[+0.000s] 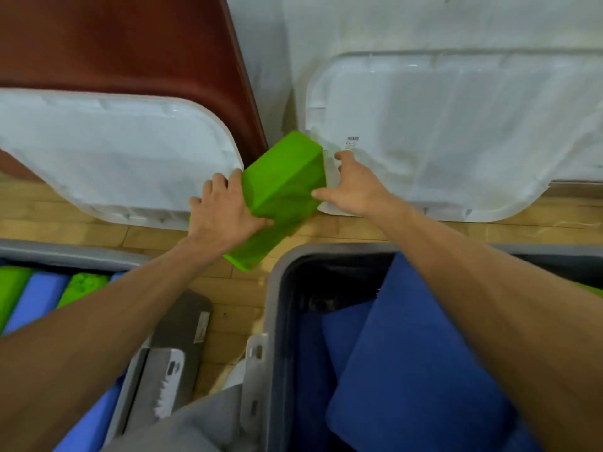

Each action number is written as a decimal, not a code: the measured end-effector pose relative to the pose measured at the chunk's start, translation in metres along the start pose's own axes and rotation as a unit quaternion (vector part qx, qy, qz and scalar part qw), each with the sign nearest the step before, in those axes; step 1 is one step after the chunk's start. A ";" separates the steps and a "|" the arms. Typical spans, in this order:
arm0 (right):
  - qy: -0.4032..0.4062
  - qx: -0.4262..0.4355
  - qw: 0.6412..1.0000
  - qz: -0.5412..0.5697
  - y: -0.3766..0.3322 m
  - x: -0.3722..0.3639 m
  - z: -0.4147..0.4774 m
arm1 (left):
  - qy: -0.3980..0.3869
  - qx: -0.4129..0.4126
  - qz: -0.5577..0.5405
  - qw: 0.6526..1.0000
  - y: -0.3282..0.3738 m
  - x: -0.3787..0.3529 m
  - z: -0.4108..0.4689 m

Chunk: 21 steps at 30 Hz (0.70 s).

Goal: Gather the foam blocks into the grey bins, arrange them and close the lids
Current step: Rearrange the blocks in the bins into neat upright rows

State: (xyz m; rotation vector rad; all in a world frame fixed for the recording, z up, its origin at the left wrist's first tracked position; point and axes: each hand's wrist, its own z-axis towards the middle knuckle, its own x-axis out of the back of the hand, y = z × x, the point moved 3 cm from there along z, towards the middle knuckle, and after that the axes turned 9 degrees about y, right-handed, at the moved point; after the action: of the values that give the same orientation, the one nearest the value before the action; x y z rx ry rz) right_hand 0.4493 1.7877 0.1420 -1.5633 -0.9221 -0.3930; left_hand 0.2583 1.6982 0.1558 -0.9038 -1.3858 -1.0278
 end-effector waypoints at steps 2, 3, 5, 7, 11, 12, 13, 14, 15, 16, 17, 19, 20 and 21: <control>0.021 -0.009 0.999 0.035 -0.012 0.025 -0.020 | 0.057 0.008 0.022 0.998 0.010 0.045 -0.015; 0.030 -0.023 0.998 0.057 -0.017 0.039 -0.032 | 0.081 0.020 0.022 0.996 0.016 0.067 -0.022; 0.032 -0.057 0.990 0.123 -0.027 0.063 -0.054 | 0.102 0.079 -0.033 0.991 0.027 0.110 -0.039; 0.024 -0.093 0.976 0.193 -0.033 0.083 -0.079 | 0.083 0.153 -0.171 0.970 0.039 0.141 -0.060; -0.014 -0.118 0.968 0.221 -0.032 0.115 -0.130 | -0.023 0.227 -0.387 0.893 0.067 0.153 -0.104; -0.019 -0.108 0.972 0.210 -0.025 0.123 -0.140 | -0.051 0.228 -0.424 0.875 0.073 0.148 -0.114; -0.021 -0.092 0.977 0.193 -0.018 0.130 -0.148 | -0.075 0.226 -0.457 0.857 0.079 0.142 -0.123; -0.023 -0.077 0.983 0.165 -0.011 0.139 -0.156 | -0.104 0.221 -0.486 0.839 0.084 0.135 -0.128; -0.025 -0.066 0.989 0.126 -0.003 0.146 -0.164 | -0.142 0.218 -0.514 0.817 0.088 0.126 -0.133; -0.024 -0.059 0.995 0.079 0.005 0.151 -0.171 | -0.181 0.210 -0.539 0.795 0.093 0.116 -0.138; -0.019 -0.056 0.998 0.029 0.012 0.154 -0.177 | -0.213 0.201 -0.559 0.776 0.096 0.105 -0.141; -0.010 -0.055 0.995 -0.084 0.025 0.155 -0.189 | -0.263 0.175 -0.569 0.759 0.103 0.083 -0.149; -0.015 -0.060 0.988 -0.145 0.030 0.153 -0.195 | -0.287 0.161 -0.567 0.755 0.106 0.069 -0.153; -0.021 -0.075 0.977 -0.196 0.032 0.153 -0.202 | -0.314 0.148 -0.566 0.748 0.108 0.059 -0.159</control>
State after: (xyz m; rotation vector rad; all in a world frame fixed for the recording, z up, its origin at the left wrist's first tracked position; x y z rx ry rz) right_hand 0.6184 1.6493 0.2735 -1.5273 -1.2620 -0.7254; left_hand 0.4078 1.5805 0.2209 -0.0223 -2.7439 -1.3340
